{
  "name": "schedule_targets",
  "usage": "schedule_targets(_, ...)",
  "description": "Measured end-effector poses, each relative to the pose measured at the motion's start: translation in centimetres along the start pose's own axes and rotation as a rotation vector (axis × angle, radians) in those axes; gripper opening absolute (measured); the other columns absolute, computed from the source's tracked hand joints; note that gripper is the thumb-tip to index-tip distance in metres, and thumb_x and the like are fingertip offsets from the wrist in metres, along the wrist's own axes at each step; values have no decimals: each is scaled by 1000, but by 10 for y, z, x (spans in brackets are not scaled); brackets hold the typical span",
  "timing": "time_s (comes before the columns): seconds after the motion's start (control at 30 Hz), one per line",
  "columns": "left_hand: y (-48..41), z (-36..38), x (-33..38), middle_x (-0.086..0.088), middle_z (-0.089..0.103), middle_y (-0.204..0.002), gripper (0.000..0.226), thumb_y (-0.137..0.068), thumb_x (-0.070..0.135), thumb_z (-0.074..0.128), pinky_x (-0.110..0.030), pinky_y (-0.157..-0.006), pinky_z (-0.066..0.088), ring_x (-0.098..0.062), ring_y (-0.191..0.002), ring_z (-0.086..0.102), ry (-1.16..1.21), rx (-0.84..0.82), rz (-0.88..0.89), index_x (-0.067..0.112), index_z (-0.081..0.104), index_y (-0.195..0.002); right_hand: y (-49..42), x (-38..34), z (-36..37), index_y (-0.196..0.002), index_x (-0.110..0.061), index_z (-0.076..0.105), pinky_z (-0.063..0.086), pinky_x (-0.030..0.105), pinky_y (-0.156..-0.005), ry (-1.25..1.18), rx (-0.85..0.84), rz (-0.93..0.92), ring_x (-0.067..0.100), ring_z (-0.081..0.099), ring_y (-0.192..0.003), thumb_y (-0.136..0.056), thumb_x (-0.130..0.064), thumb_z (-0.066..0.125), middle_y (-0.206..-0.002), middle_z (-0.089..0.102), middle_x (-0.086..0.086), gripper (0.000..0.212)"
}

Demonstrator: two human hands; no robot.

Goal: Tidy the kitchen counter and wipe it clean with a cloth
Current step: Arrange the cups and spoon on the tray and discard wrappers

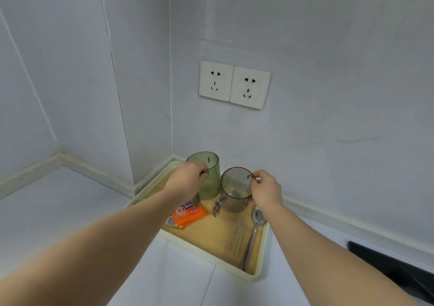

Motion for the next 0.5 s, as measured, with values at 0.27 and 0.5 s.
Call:
schedule_targets(0.27,-41,39,-22,-7,65,-101,22,-99,18,40,-24,-69,35,-18,-87,54,-42,-85,77,10,61,-102,-47,13,23,-115,-8,61,55,49,-83,54,-6,39,25,56,-68,-98,-11,41,-92,55,5,26)
schedule_targets(0.5,-37,37,-36,-5,63,-109,27,-100,16,37,-32,-86,46,-21,-103,55,-176,-109,134,14,58,-117,-60,4,49,-112,-8,64,54,43,-77,15,-80,85,22,50,-48,-97,-11,39,-82,57,10,29)
Point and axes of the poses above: each hand's wrist, its own y-axis away from the middle knuckle, its own z-axis out of the palm, x = y × z, the point moved 5 cm from there along -y, towards the middle knuckle
